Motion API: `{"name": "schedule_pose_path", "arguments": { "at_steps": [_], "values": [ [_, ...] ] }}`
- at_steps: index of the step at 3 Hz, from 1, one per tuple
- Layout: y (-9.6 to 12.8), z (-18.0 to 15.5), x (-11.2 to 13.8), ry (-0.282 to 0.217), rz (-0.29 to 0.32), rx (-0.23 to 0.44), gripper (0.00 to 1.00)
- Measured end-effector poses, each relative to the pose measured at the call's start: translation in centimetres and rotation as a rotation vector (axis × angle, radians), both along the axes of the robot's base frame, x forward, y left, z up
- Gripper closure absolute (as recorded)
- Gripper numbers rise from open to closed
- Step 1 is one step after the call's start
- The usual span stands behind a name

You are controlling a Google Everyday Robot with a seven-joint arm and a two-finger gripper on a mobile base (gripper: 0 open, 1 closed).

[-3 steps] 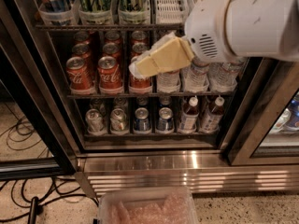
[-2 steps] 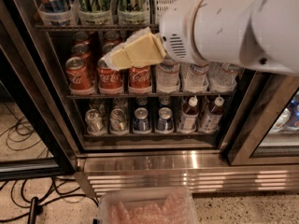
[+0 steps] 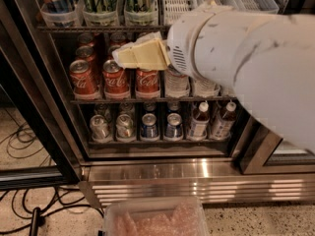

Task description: Pick green can from top shelf of fridge

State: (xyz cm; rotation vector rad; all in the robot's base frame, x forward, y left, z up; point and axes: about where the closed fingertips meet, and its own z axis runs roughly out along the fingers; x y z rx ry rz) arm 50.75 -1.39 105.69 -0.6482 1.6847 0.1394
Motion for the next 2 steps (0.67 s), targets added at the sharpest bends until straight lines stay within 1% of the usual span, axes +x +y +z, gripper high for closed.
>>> {"name": "schedule_pose_path", "arguments": {
  "at_steps": [1, 2],
  "values": [
    [-1.09, 0.03, 0.62, 0.002, -0.051, 0.039, 0.0],
    [-1.09, 0.03, 0.62, 0.002, -0.051, 0.039, 0.0]
  ]
}}
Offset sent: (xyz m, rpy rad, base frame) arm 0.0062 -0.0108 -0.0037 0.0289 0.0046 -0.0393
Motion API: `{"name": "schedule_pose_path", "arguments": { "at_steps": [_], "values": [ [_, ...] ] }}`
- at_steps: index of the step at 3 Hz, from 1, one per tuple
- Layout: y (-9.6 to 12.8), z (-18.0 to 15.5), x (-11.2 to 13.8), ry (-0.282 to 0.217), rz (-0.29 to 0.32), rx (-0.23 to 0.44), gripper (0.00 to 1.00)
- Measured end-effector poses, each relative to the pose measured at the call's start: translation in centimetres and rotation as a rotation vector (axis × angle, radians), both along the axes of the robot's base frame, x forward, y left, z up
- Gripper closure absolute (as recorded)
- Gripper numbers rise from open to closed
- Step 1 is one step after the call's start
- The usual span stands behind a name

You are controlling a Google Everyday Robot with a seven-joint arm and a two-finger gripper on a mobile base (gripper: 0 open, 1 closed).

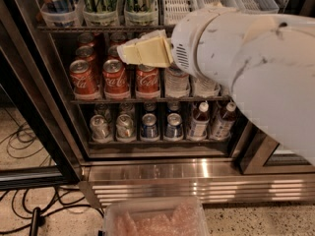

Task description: Pick green can from top shelf of fridge

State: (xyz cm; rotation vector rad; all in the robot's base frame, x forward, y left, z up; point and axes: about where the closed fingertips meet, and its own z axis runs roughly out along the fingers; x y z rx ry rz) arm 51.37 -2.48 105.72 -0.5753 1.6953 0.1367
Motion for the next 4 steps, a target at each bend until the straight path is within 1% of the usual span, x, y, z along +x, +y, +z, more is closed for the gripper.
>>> {"name": "schedule_pose_path", "arguments": {
  "at_steps": [1, 2, 3, 4],
  "values": [
    [-0.2, 0.4, -0.5, -0.019, -0.019, 0.012, 0.0],
    [-0.2, 0.2, -0.1, -0.067, -0.025, 0.024, 0.0],
    [0.1, -0.2, 0.7, -0.099, -0.011, 0.035, 0.17],
    [0.6, -0.2, 1.7, -0.121, 0.01, 0.052, 0.16]
  ]
}}
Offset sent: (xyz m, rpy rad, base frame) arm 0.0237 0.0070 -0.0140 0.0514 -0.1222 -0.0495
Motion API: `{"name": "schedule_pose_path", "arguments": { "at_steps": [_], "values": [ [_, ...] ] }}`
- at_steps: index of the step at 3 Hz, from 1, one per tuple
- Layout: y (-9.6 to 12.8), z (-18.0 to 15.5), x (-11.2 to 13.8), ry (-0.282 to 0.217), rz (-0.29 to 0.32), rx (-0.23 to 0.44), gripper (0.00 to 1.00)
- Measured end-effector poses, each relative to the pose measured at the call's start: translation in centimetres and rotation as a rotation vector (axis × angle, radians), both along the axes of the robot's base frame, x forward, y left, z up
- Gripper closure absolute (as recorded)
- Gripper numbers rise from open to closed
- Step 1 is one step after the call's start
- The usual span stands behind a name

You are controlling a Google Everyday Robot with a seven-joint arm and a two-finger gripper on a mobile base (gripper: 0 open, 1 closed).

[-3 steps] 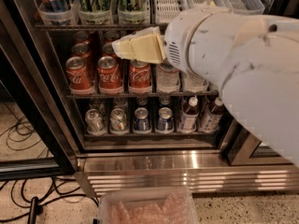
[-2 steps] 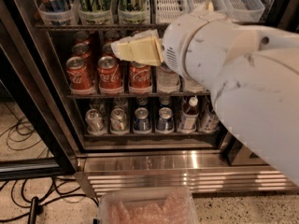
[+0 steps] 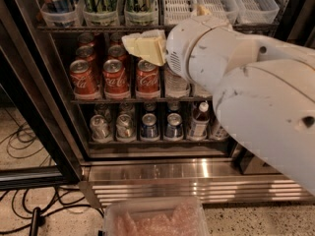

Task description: Pick green can from top shelf of fridge

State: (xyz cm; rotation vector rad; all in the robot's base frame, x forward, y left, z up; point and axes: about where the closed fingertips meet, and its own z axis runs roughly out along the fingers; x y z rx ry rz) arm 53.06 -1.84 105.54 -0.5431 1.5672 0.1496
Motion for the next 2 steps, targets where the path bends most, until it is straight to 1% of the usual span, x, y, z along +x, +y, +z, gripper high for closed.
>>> {"name": "schedule_pose_path", "arguments": {
  "at_steps": [1, 2],
  "values": [
    [-0.01, -0.01, 0.02, 0.0, 0.0, 0.001, 0.0],
    [-0.19, 0.26, -0.13, -0.008, -0.008, 0.022, 0.0]
  ]
}}
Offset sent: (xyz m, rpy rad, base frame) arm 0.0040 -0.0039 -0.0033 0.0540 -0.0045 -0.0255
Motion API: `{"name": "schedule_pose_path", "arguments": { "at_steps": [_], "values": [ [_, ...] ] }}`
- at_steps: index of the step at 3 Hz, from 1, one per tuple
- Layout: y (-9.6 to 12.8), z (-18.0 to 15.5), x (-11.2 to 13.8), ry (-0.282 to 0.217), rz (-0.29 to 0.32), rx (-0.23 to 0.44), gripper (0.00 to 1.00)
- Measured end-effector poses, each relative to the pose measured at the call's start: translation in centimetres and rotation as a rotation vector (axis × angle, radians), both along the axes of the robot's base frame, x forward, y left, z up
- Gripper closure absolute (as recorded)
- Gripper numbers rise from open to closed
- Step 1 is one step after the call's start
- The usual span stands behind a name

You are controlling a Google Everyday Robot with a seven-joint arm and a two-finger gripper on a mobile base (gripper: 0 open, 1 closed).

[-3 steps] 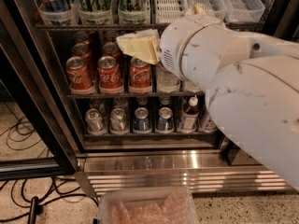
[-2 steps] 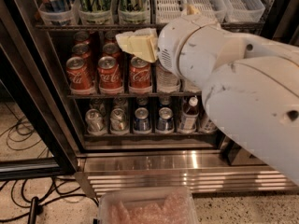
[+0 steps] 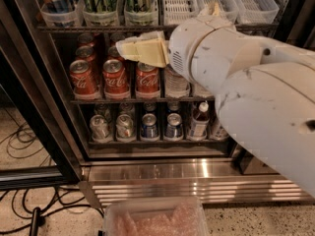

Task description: Pick green can from top shelf of fridge

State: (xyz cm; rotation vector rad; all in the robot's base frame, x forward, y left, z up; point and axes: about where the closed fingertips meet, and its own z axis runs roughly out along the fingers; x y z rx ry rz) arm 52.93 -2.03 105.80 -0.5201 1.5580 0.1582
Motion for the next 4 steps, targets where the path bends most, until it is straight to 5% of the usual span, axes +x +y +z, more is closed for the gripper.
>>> {"name": "schedule_pose_path", "arguments": {
  "at_steps": [1, 4],
  "values": [
    [0.4, 0.0, 0.8, -0.031, 0.016, 0.018, 0.0],
    [1.2, -0.6, 4.3, -0.062, 0.052, 0.046, 0.21]
  ]
}}
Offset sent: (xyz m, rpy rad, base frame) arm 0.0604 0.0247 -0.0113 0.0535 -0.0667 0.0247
